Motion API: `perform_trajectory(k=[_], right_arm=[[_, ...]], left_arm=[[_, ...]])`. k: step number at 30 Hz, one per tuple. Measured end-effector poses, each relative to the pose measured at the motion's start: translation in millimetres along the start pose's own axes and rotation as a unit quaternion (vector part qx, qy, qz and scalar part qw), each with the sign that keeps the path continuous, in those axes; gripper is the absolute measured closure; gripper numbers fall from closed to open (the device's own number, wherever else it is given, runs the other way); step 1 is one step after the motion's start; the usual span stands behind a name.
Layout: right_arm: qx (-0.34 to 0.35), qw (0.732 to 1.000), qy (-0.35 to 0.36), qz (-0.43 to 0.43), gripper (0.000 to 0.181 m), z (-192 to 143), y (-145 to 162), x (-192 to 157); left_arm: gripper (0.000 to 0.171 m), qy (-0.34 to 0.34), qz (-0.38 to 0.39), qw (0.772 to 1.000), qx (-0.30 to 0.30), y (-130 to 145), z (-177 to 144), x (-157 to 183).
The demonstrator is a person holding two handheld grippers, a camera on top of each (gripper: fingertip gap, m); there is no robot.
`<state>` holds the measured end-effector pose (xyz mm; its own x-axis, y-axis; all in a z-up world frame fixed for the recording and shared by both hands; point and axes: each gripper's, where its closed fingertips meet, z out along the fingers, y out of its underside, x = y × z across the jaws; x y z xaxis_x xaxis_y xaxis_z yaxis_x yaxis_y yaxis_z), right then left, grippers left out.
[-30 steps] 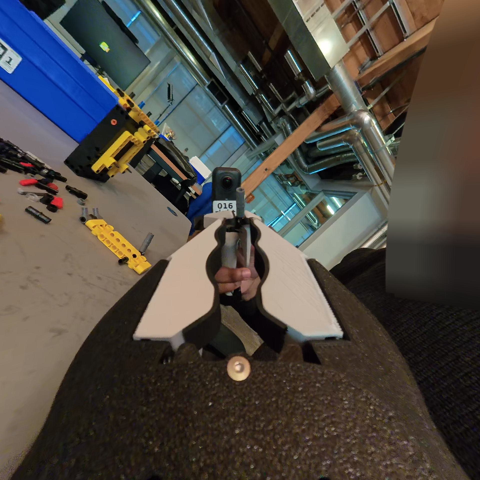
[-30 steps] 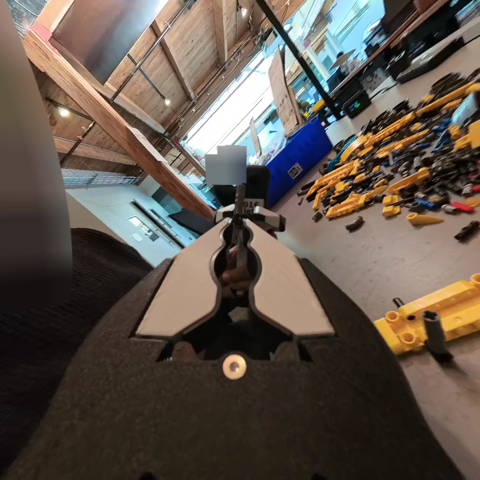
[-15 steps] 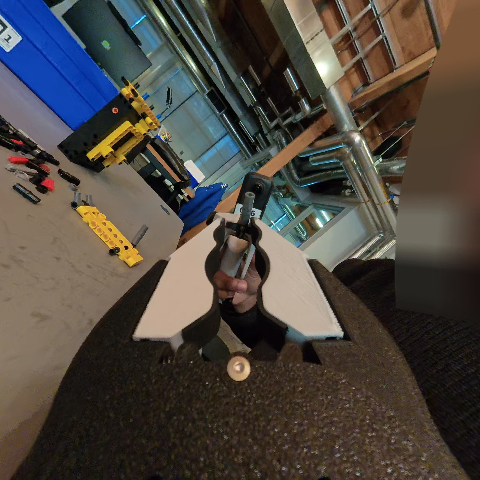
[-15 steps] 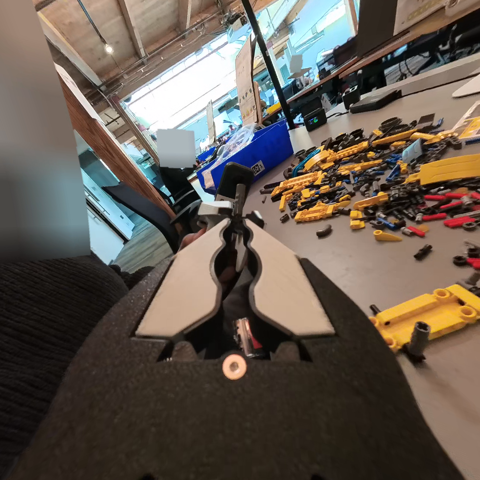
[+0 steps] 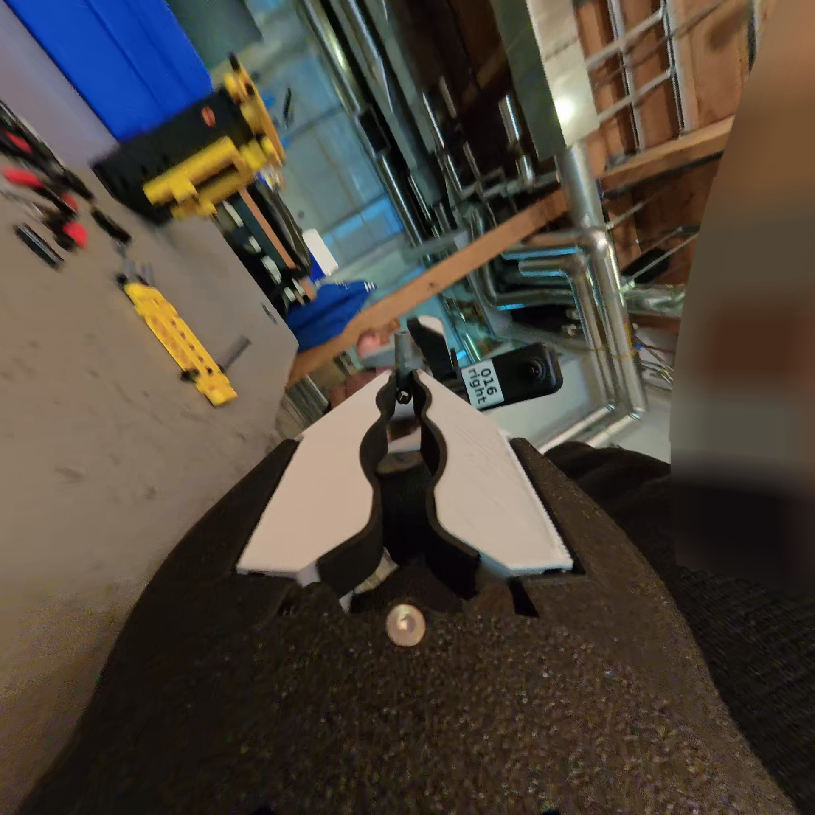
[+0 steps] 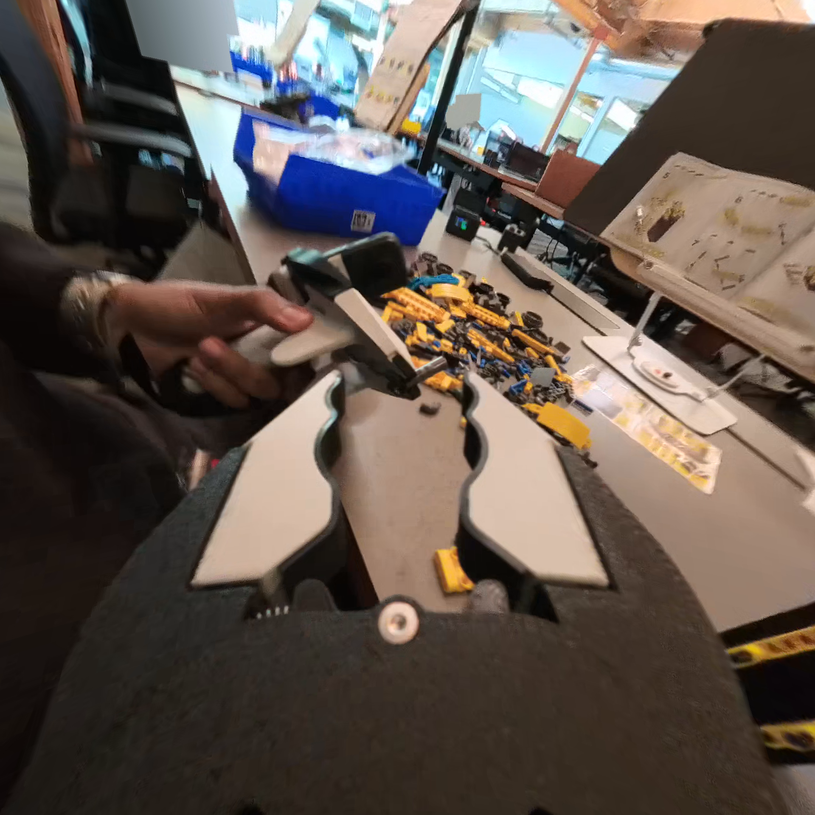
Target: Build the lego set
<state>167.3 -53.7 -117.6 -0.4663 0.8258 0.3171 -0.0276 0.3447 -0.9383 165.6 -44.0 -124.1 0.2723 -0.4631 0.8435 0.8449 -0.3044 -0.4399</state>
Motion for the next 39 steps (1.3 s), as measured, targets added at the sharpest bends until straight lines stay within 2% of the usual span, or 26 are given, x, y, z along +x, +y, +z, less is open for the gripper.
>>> perform_trajectory(k=[2,5,11,14,16,19,25,28,39], right_arm=[[-0.028,0.999,-0.019,-0.038,0.121,1,8,-3],[-0.026,0.996,-0.054,-0.066,0.123,-2,8,-8],[-0.032,0.989,-0.098,-0.104,0.148,-7,13,-16],[-0.025,0.989,-0.103,-0.105,0.149,-8,13,-19],[-0.023,0.99,-0.099,-0.103,0.149,-8,13,-18],[-0.013,0.991,-0.086,-0.102,0.149,-10,9,-14],[-0.018,0.99,-0.082,-0.11,0.149,-10,10,-13],[-0.015,0.99,-0.085,-0.111,0.149,-9,8,-14],[-0.015,0.99,-0.081,-0.114,0.148,-10,7,-14]], left_arm=[[0.166,0.009,-0.024,0.999,-0.025,9,4,0],[0.166,0.018,-0.049,0.996,-0.069,22,8,2],[0.167,0.038,-0.066,0.991,-0.107,34,9,8],[0.167,0.037,-0.054,0.991,-0.12,37,9,9],[0.166,0.033,-0.046,0.991,-0.117,36,9,9],[0.152,0.039,-0.048,0.993,-0.104,31,8,10],[0.153,0.061,-0.059,0.989,-0.117,38,9,13],[0.166,0.064,-0.061,0.989,-0.119,39,10,14],[0.165,0.07,-0.067,0.988,-0.121,39,10,16]])
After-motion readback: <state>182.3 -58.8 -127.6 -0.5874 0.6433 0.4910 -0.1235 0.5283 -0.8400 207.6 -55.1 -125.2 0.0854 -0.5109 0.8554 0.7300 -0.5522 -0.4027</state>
